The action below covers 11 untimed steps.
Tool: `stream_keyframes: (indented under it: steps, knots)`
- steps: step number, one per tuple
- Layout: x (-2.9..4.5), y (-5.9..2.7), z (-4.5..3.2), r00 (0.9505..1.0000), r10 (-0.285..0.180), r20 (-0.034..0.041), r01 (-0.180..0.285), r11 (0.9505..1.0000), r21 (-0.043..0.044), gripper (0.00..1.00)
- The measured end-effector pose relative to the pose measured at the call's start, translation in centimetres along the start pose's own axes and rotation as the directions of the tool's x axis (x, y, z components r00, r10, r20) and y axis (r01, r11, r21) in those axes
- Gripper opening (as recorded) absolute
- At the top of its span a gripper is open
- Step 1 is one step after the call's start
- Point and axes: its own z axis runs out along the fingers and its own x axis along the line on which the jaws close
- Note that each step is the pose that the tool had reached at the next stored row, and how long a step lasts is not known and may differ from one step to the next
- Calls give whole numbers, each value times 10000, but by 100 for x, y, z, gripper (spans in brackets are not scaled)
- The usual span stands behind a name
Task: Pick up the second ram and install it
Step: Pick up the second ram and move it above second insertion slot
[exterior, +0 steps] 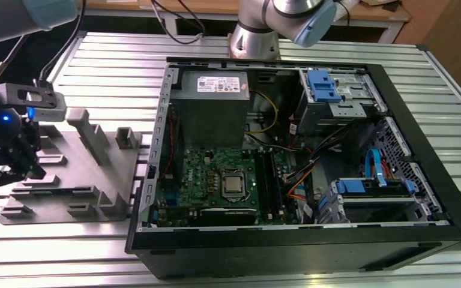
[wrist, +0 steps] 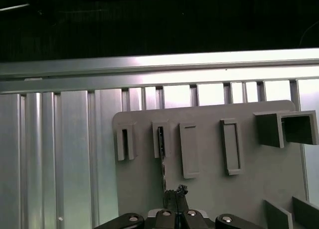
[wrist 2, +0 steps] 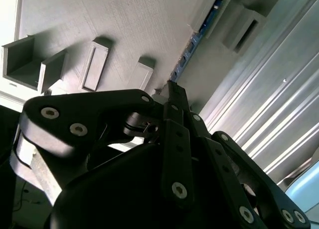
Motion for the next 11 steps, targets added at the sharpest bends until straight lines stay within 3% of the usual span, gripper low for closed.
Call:
stream_keyframes:
  steps: [11]
  knots:
    - [36,-6,97,10000,-33,1,33,10000,1,7]
